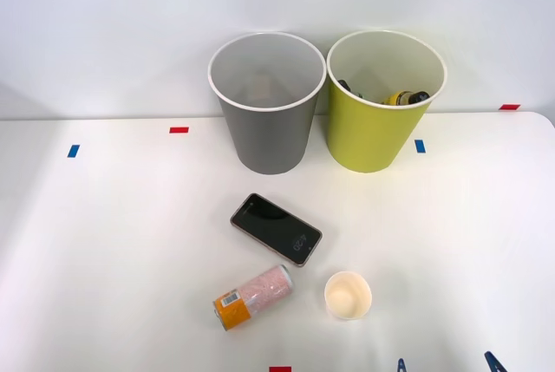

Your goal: Put cans in the gray bin, plastic bottles in the light green bin

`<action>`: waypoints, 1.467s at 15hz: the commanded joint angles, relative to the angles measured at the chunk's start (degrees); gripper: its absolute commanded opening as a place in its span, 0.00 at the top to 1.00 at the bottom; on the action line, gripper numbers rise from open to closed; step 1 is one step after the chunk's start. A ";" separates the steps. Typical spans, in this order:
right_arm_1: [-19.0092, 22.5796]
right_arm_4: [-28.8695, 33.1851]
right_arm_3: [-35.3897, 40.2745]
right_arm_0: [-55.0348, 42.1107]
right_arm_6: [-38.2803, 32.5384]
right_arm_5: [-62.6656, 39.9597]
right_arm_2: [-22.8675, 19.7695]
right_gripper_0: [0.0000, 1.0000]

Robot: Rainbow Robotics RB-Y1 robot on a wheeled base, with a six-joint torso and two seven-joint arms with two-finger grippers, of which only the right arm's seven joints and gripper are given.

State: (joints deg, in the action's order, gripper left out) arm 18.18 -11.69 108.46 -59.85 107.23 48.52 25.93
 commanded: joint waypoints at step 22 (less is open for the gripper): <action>14.86 -1.67 41.54 32.96 -2.55 -99.40 -7.56 0.00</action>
State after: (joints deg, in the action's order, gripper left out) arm 32.22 -12.28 148.47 -36.27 105.34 -38.34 18.88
